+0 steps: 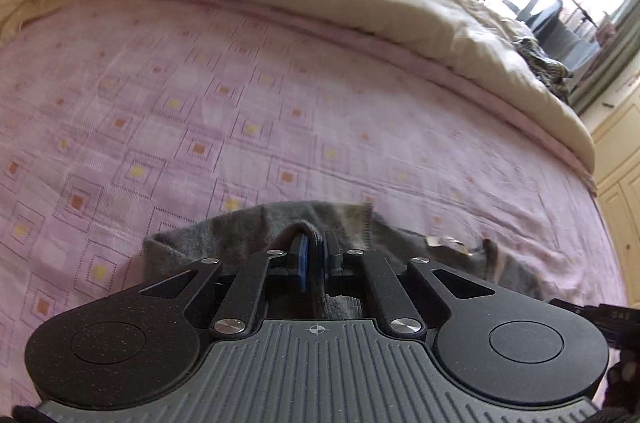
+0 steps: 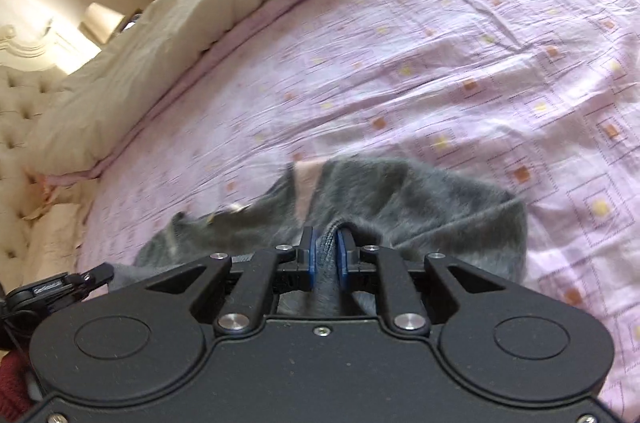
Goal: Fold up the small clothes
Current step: 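Grasp the sweater hem with both grippers and lift it, then fold the hem up over the collar and release both grippers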
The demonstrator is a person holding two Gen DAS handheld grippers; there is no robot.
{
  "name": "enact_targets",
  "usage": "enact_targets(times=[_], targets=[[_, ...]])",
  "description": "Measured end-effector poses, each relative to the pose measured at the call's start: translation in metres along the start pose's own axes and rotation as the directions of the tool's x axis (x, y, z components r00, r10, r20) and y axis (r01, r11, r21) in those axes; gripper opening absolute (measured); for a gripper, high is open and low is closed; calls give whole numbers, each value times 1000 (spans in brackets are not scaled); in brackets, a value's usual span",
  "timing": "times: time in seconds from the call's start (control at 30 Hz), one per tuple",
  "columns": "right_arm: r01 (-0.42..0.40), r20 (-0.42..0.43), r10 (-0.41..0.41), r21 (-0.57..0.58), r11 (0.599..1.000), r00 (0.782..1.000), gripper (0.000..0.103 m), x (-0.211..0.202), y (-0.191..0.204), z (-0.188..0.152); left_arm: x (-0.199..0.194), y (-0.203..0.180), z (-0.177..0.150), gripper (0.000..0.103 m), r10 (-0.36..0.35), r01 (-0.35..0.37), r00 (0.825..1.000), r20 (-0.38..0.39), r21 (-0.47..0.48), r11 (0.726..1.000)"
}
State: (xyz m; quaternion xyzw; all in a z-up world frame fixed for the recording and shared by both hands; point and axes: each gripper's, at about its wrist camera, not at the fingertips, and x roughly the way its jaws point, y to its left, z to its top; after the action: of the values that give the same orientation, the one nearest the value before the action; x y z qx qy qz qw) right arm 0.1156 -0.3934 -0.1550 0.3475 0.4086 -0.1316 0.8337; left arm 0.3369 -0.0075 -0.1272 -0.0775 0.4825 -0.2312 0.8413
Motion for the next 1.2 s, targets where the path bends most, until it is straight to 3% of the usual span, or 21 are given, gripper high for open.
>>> enact_targets(times=[0.03, 0.07, 0.1, 0.2, 0.27, 0.37, 0.5, 0.8, 0.97, 1.2], targets=[[19, 9, -19, 5, 1000, 1000, 25, 2, -2, 2, 3, 4, 2, 21, 3, -4, 1000, -6, -19, 1000], [43, 19, -43, 6, 999, 999, 34, 3, -4, 3, 4, 7, 3, 34, 10, -9, 1000, 6, -30, 1000], [55, 31, -55, 3, 998, 998, 49, 3, -5, 4, 1, 9, 5, 39, 15, -14, 999, 28, -31, 999], [75, 74, -73, -29, 997, 995, 54, -5, -2, 5, -10, 9, 7, 48, 29, -29, 998, 59, 3, 1000], [92, 106, -84, -76, 993, 991, 55, -15, 4, 3, -21, 2, 4, 49, 38, -41, 997, 62, 61, 997], [105, 144, -81, -166, 981, 986, 67, -30, 18, -8, -37, -15, -11, 53, 21, -31, 998, 66, 166, 986], [110, 160, -68, -274, 955, 985, 67, -47, 40, -34, -51, -37, -45, 55, -25, 17, 999, 25, 265, 964], [55, 20, -52, -474, 879, 998, 69, -32, 72, -102, -45, -57, -108, 55, -29, 72, 992, -122, 368, 927], [73, -21, -99, -529, 845, 995, 70, -6, 74, -103, -21, -54, -104, 55, 6, 58, 988, -154, 409, 911], [147, -10, -186, -569, 809, 983, 79, 38, 65, -67, 17, -42, -62, 58, 45, 13, 990, -134, 402, 916]])
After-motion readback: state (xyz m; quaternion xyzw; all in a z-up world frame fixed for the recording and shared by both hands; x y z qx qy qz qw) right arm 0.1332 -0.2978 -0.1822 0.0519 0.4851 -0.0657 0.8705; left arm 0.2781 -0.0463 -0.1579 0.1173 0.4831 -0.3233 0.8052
